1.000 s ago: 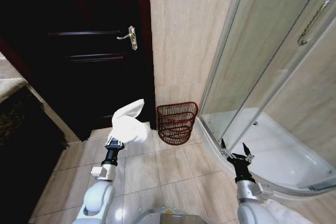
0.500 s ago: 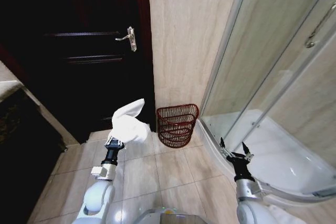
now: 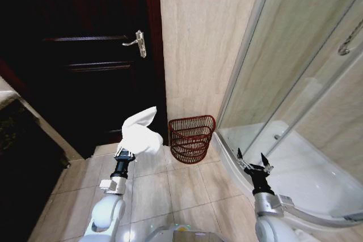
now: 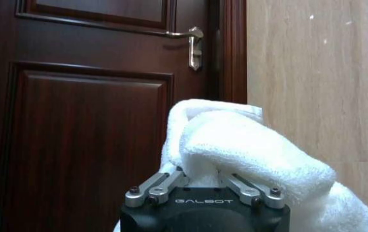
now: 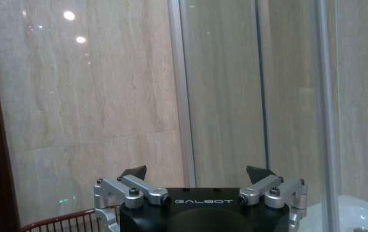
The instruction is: Discard the used towel into the hamper.
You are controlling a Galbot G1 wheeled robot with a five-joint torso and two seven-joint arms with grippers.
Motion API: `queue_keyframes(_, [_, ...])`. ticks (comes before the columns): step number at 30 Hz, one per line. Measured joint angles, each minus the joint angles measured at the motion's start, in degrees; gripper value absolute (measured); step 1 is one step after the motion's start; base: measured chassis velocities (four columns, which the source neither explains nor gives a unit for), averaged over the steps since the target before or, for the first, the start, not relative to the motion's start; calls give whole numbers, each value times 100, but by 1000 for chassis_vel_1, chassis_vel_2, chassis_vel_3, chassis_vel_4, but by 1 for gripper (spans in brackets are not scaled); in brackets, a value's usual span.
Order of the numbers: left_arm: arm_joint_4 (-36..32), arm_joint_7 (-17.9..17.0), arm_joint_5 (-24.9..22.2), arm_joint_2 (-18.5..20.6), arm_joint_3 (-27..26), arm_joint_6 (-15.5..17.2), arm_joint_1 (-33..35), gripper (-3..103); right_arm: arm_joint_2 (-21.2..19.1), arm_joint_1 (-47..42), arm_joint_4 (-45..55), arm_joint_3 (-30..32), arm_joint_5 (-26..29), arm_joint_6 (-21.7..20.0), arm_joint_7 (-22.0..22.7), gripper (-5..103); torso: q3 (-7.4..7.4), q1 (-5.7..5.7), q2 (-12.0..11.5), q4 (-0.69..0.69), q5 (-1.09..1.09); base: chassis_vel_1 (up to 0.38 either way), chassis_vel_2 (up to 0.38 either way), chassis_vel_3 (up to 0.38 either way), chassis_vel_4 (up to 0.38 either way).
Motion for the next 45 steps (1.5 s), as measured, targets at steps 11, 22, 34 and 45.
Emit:
queue_keyframes(11, [120, 1, -5, -10, 38, -51, -74, 12, 9, 51, 48, 3, -1, -184, 48, 100, 4, 2, 5, 0, 0, -55, 39, 37, -38])
queue_keyframes(22, [137, 20, 8, 6, 43, -109, -101, 12, 22, 68, 87, -14, -7, -242, 61, 100, 5, 2, 9, 0, 1, 0, 0, 0, 0])
queue_keyframes(34, [246, 17, 123, 6, 75, -78, -156, 12, 15, 97, 43, -16, -41, -166, 22, 100, 6, 4, 11, 0, 1, -27, -28, -24, -23])
queue_keyframes(45, [444, 90, 174, 90, 136, -41, -357, 12, 55, 144, 36, -63, -201, -289, -4, 100, 7, 4, 12, 0, 0, -87, -87, -90, -92])
